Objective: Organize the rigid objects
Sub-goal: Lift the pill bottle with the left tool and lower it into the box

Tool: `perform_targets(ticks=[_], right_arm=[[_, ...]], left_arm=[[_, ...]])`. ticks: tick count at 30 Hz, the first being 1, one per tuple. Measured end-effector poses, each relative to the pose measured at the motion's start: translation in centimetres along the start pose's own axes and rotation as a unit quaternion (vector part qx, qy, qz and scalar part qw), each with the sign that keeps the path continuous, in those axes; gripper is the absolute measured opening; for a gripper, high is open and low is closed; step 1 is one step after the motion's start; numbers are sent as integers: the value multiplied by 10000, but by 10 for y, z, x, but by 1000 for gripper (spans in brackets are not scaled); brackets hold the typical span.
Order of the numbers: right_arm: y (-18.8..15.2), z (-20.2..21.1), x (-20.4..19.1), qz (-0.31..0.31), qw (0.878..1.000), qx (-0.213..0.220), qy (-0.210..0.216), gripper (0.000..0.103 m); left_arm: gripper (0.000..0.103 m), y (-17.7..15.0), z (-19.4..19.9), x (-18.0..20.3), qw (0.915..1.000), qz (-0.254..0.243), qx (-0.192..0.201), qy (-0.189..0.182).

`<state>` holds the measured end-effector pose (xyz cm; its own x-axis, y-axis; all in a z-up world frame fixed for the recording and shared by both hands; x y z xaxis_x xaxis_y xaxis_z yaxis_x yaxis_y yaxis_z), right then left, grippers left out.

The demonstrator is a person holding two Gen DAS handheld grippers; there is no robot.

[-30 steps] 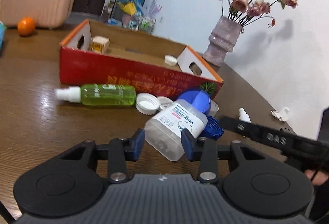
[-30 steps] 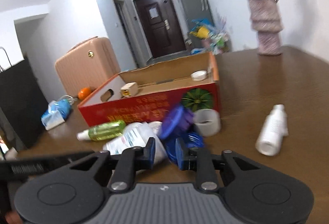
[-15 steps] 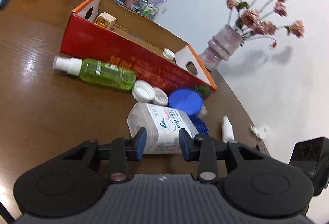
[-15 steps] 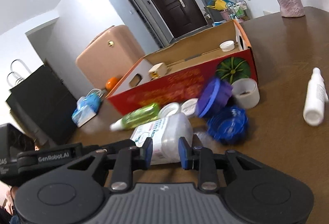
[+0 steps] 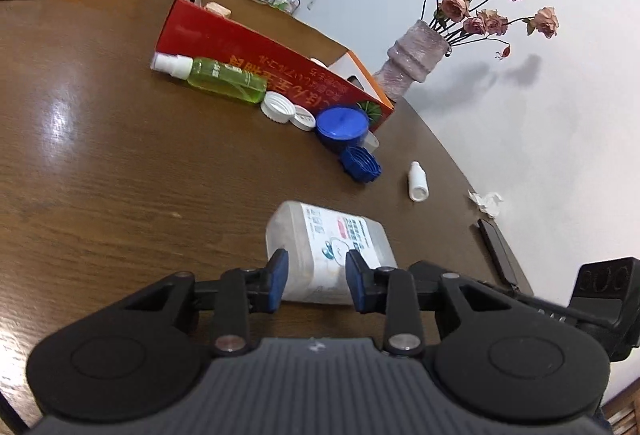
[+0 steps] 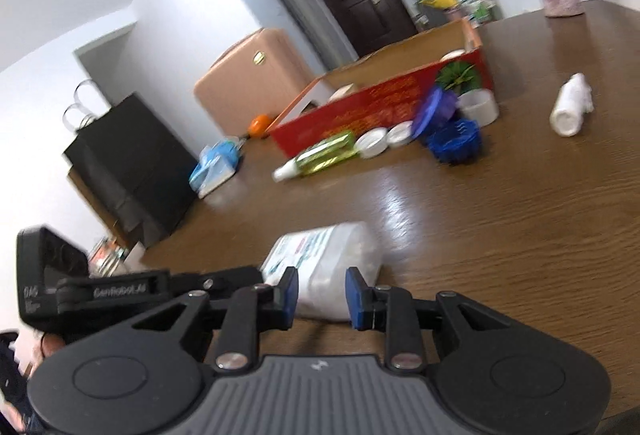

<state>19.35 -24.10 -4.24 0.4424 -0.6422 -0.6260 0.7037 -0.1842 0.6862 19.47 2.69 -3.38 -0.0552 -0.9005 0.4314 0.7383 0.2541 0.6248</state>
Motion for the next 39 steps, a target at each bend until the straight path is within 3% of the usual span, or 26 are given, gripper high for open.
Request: perform_targets(ticks=[2, 5, 7, 10, 11, 17, 23, 28, 31, 34, 39], right_arm=[[3, 1, 4, -102, 9999, 107, -37, 26], [6, -5, 11, -189, 9996, 133, -160, 26], [7, -11, 16, -271, 9994, 109, -203, 26], [9, -17, 21, -382, 9992, 47, -93, 26], [9, -20, 22, -410, 9992, -2, -15, 26], [23, -31, 22, -400, 9992, -23, 89, 15], [94, -42, 15, 73, 9987, 489, 97, 15], [172, -73, 29, 390, 9953, 885, -109, 15], [217, -94, 63, 136, 9946, 1014, -167, 15], [246, -128, 104, -216, 9963, 761, -324, 15], [255, -175, 146, -391, 9966, 117, -709, 15]], left_arm=[[33, 4, -2, 0, 9999, -78, 47, 75], [46, 10, -9, -2, 9999, -1, 24, 145], [46, 11, -16, -4, 9998, 36, -47, 165], [43, 12, -25, -7, 9998, 121, -176, -22], [34, 12, -27, -8, 9995, 162, -221, -183], [31, 30, -32, -8, 9988, 406, -38, -281], [32, 103, -43, 20, 9959, -236, 834, -266], [32, 186, -84, 43, 9922, -502, 1111, -276], [32, 226, -132, 44, 9957, -270, 826, -331], [32, 243, -178, 43, 9979, -177, 620, -46], [31, 243, -227, 32, 9991, -189, 172, 334]])
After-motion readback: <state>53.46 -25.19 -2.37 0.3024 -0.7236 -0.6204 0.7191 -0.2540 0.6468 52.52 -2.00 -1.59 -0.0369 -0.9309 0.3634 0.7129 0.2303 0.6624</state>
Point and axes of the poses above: each gripper's, at about its wrist camera, not at the fingertips, and z roughly against the way its jaws point, x to its right, y to its top, the point moved 2 cm from there along -z, roughly the way its jaws point, and after that the axes turned 11 degrees about y, right-handed, at the moved point
